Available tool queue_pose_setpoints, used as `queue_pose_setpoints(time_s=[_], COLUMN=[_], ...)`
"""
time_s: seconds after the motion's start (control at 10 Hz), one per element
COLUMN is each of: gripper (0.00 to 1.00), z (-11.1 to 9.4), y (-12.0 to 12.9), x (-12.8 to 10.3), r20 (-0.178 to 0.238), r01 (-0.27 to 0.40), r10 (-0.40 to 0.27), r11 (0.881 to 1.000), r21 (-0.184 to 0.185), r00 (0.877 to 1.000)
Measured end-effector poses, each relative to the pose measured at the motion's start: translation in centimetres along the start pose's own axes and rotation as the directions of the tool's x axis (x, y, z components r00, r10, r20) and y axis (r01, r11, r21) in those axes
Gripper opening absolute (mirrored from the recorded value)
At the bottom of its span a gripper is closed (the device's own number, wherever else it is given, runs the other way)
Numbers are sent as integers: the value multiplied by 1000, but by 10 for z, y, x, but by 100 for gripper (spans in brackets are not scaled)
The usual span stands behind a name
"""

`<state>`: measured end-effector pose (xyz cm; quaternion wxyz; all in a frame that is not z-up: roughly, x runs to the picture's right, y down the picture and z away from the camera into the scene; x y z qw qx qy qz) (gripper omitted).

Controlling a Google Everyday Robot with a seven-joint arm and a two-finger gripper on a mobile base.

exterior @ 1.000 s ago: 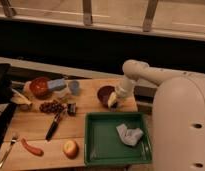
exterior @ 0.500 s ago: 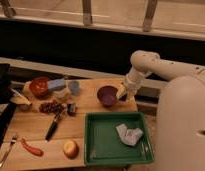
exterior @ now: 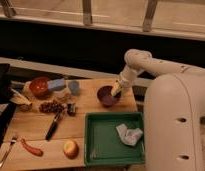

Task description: Wipe purple bowl with eraser

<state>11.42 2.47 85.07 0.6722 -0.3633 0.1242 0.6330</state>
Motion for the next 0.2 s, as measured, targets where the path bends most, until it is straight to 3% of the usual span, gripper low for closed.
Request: queue_pose_setpoints(time_s=[0.2], gripper=[0], z=[9], y=[10], x=[-6], r20=[-8], r01=[35], r10=[-35], r11=[999], r21=[-33], r00=[999])
